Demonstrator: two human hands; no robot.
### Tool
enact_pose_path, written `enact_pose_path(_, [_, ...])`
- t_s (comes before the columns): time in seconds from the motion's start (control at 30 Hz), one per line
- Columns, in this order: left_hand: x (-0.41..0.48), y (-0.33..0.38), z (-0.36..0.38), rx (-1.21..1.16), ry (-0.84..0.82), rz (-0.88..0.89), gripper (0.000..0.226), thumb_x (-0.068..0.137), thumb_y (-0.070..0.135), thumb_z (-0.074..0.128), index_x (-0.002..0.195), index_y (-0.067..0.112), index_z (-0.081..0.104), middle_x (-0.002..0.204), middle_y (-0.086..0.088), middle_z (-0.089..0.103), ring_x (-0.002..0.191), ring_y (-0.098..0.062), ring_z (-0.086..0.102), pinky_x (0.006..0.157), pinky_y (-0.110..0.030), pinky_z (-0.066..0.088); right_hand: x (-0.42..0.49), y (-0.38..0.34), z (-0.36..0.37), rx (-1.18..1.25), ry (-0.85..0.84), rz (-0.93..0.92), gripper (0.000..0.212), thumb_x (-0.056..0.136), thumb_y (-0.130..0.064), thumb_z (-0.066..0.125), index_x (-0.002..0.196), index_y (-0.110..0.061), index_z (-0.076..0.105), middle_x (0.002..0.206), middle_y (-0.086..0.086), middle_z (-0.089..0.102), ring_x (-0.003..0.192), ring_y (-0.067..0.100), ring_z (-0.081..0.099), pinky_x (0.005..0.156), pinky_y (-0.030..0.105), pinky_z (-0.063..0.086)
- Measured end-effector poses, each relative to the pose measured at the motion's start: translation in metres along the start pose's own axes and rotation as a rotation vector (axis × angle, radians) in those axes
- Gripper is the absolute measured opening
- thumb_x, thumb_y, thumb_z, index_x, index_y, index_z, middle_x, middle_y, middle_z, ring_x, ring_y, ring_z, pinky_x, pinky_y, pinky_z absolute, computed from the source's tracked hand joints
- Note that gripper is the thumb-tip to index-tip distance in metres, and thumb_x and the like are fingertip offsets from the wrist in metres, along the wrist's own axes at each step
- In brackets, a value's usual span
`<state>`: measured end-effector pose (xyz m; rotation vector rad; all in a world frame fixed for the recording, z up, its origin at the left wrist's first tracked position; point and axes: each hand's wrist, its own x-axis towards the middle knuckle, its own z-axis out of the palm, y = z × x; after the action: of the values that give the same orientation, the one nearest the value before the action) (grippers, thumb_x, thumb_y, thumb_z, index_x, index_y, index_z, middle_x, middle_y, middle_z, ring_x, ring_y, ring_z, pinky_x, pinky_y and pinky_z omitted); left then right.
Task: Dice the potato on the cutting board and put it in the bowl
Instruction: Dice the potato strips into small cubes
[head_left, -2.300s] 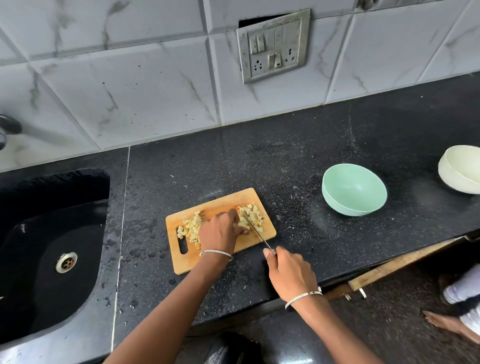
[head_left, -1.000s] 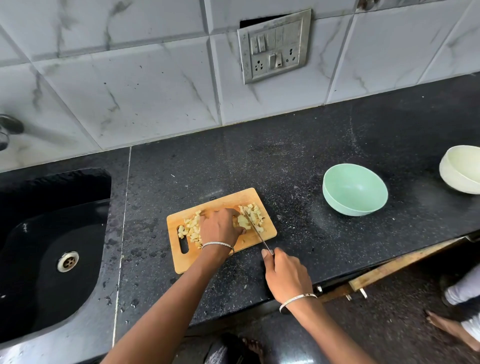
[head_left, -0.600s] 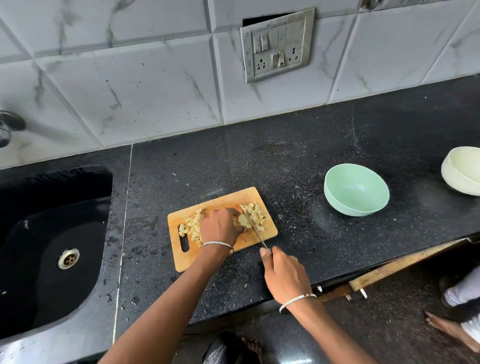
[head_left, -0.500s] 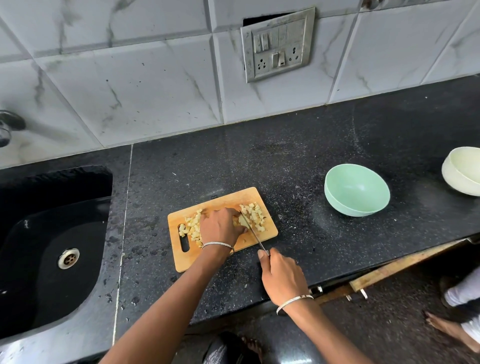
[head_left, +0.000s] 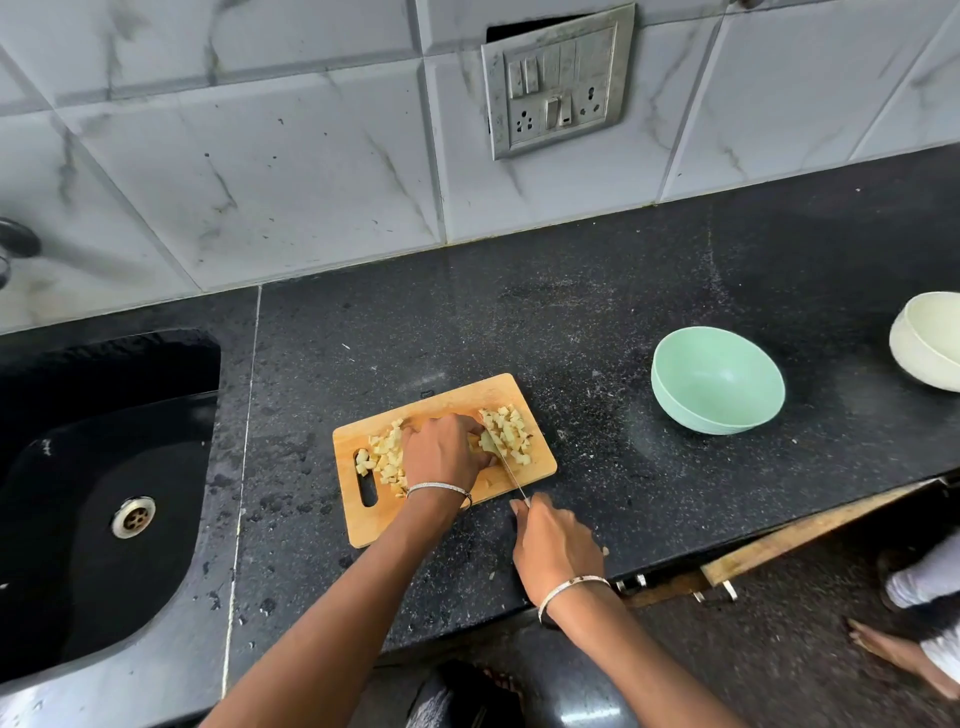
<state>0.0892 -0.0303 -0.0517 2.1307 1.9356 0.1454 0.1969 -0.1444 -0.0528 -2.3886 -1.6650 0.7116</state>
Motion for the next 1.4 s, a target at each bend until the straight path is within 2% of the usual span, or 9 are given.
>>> enact_pose_path(0.23, [0.0, -0.001, -0.001, -0.019, -0.008, -0.023, 0.045, 0.07, 0.057, 0.075, 0.11, 0.038, 0.068, 0.089, 0.005, 0.073, 0.094, -0.02, 0.064, 0.097, -0.04, 0.041, 0.008, 0.004, -0.007, 0.062, -0.094, 0.013, 0.042, 0.104, -0.044, 0.029, 0.109, -0.013, 0.057, 0.113, 0.013, 0.064, 0.106, 0.037, 0.061, 0.07, 0.038, 0.039])
enact_pose_path(0.33, [-0.003, -0.001, -0.003, -0.042, 0.007, -0.023, 0.045, 0.072, 0.055, 0.075, 0.112, 0.037, 0.067, 0.091, 0.005, 0.073, 0.098, -0.021, 0.063, 0.099, -0.039, 0.038, 0.003, 0.016, -0.009, 0.121, -0.117, 0.014, 0.041, 0.104, -0.045, 0.028, 0.103, -0.016, 0.057, 0.108, 0.012, 0.065, 0.102, 0.036, 0.061, 0.07, 0.036, 0.039])
enact_pose_path(0.5, [-0.007, -0.001, -0.002, -0.061, 0.012, -0.017, 0.048, 0.074, 0.051, 0.075, 0.117, 0.033, 0.065, 0.097, 0.003, 0.073, 0.102, -0.022, 0.062, 0.099, -0.04, 0.037, 0.001, 0.016, -0.015, 0.117, -0.063, -0.05, 0.036, 0.103, -0.046, 0.025, 0.088, -0.021, 0.047, 0.099, 0.01, 0.065, 0.097, 0.036, 0.06, 0.067, 0.037, 0.035])
enact_pose_path(0.8, [-0.007, -0.008, 0.003, -0.104, 0.031, -0.031, 0.042, 0.078, 0.045, 0.074, 0.116, 0.032, 0.066, 0.1, 0.002, 0.073, 0.103, -0.023, 0.063, 0.092, -0.037, 0.038, 0.002, 0.005, -0.005, 0.082, -0.015, -0.073, 0.037, 0.104, -0.044, 0.026, 0.097, -0.017, 0.051, 0.1, 0.01, 0.067, 0.096, 0.035, 0.064, 0.067, 0.039, 0.041])
enact_pose_path(0.93, [-0.005, -0.008, 0.004, -0.09, 0.031, -0.023, 0.037, 0.08, 0.045, 0.073, 0.115, 0.035, 0.067, 0.1, 0.002, 0.073, 0.102, -0.023, 0.062, 0.091, -0.037, 0.038, 0.001, 0.003, -0.004, 0.058, -0.004, -0.059, 0.038, 0.104, -0.043, 0.026, 0.102, -0.015, 0.051, 0.102, 0.01, 0.067, 0.098, 0.035, 0.064, 0.064, 0.036, 0.035])
enact_pose_path(1.17, [-0.003, -0.007, 0.002, -0.07, 0.038, -0.026, 0.032, 0.08, 0.045, 0.072, 0.11, 0.034, 0.069, 0.099, 0.002, 0.072, 0.1, -0.023, 0.062, 0.091, -0.036, 0.036, 0.001, -0.002, 0.007, -0.032, 0.029, -0.036, 0.038, 0.104, -0.043, 0.025, 0.11, -0.015, 0.049, 0.106, 0.011, 0.067, 0.101, 0.036, 0.065, 0.064, 0.037, 0.038])
enact_pose_path(1.4, [0.001, -0.007, 0.003, -0.079, 0.043, -0.032, 0.027, 0.079, 0.045, 0.073, 0.103, 0.035, 0.071, 0.092, 0.004, 0.073, 0.094, -0.021, 0.063, 0.089, -0.037, 0.036, 0.006, -0.007, 0.003, -0.084, -0.017, -0.009, 0.04, 0.104, -0.042, 0.026, 0.115, -0.013, 0.05, 0.114, 0.012, 0.064, 0.107, 0.036, 0.062, 0.067, 0.037, 0.037])
